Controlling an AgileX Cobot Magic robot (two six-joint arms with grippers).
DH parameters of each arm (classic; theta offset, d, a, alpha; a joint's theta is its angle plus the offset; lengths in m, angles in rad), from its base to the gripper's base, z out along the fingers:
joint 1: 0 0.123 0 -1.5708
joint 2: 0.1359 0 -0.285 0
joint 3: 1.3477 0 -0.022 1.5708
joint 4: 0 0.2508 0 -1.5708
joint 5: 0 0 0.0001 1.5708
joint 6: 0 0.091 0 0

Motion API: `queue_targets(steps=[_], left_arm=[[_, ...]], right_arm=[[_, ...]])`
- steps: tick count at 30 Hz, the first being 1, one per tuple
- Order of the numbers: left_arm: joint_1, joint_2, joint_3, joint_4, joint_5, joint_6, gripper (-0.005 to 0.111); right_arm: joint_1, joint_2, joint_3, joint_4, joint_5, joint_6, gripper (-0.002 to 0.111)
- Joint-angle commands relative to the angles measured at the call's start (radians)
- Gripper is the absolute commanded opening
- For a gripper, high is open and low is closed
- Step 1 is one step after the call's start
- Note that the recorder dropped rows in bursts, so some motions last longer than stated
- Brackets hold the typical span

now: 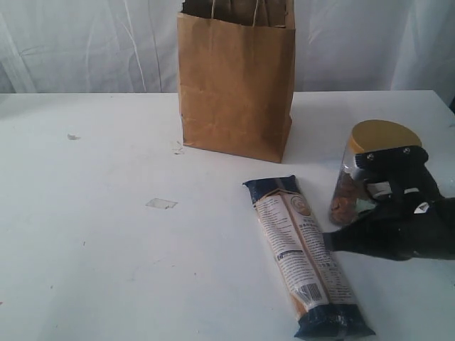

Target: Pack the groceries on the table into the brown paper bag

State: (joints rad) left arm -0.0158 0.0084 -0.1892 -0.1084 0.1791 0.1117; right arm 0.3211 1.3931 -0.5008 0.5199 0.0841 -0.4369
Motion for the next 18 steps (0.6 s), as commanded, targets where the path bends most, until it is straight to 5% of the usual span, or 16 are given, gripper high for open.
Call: queue_targets(steps=[1,12,18], left_arm=[[-0.006,-0.008,0.003,-0.002,0.001,-0.002,0.0],[-0.006,-0.008,0.003,-0.002,0.001,-0.002,0.0],[-0.006,-0.008,0.003,-0.002,0.001,-0.002,0.0]], right_arm=[[0.004,0.086,-0.033,-0.005,-0.145,-0.049,0.0],[0.004,0.357,-0.229,-0.023,-0.446,-0.131,0.0],[0.007,0.428,-0.341,-0.023,-0.379,-0.077,0.0]])
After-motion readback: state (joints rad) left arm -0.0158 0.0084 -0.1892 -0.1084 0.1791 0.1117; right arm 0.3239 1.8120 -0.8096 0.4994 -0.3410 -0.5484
